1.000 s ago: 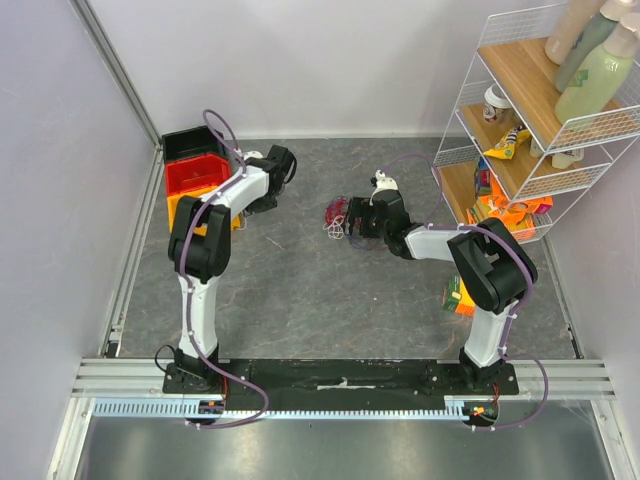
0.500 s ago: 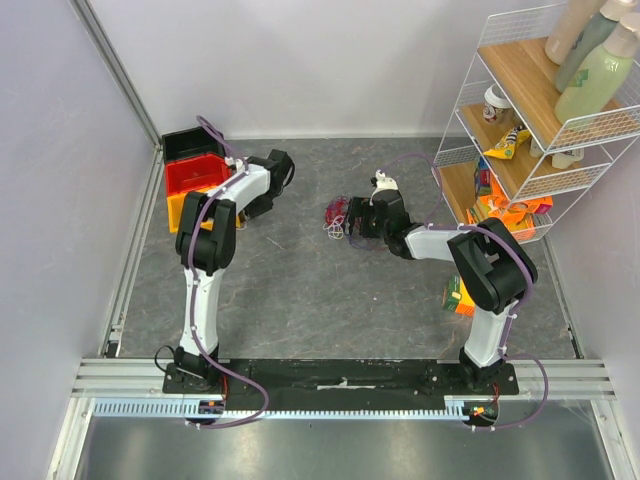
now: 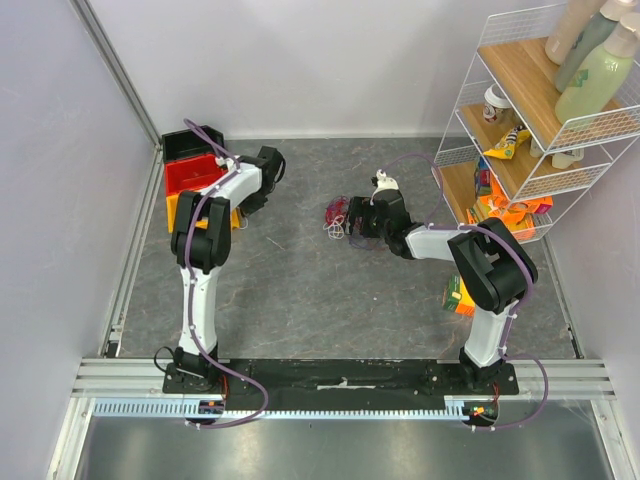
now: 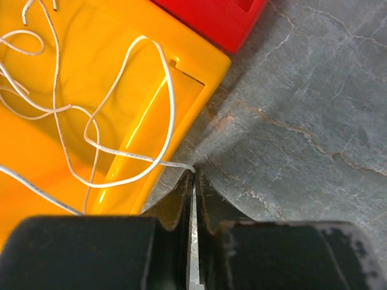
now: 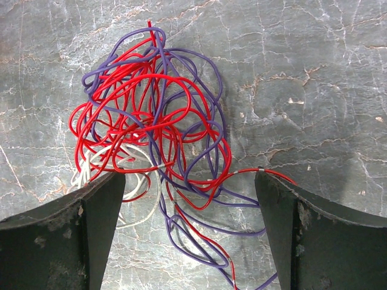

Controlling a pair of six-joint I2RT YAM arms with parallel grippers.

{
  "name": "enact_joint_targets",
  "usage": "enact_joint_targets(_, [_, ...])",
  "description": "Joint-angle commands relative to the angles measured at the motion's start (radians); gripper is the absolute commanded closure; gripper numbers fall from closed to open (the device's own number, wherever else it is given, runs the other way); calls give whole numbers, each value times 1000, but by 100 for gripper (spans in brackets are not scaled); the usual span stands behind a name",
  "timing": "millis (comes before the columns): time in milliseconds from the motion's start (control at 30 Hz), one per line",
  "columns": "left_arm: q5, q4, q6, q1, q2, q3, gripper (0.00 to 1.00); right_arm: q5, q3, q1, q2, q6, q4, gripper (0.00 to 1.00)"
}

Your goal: Untangle the cables

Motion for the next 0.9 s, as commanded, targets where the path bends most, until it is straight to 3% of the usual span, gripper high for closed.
enact_joint_targets(0, [15,97,-1,13,-26,-33,98,-10,27,-3,7,8,37,4])
enact_joint_targets(167, [31,171,79,11,-114,-66,98,-13,28,-3,9,8,38,4])
enact_joint_targets(367, [69,318,120,19,-369,-267,98,-19,33,-3,17,13,40,5])
enact_joint_targets(500, [98,326,97,69,-469,-316,98,-19,31,-3,15,15,43,5])
enact_joint_targets(867, [351,311,60,335,-405,-310,98,-19,25,-3,10,15,48,5])
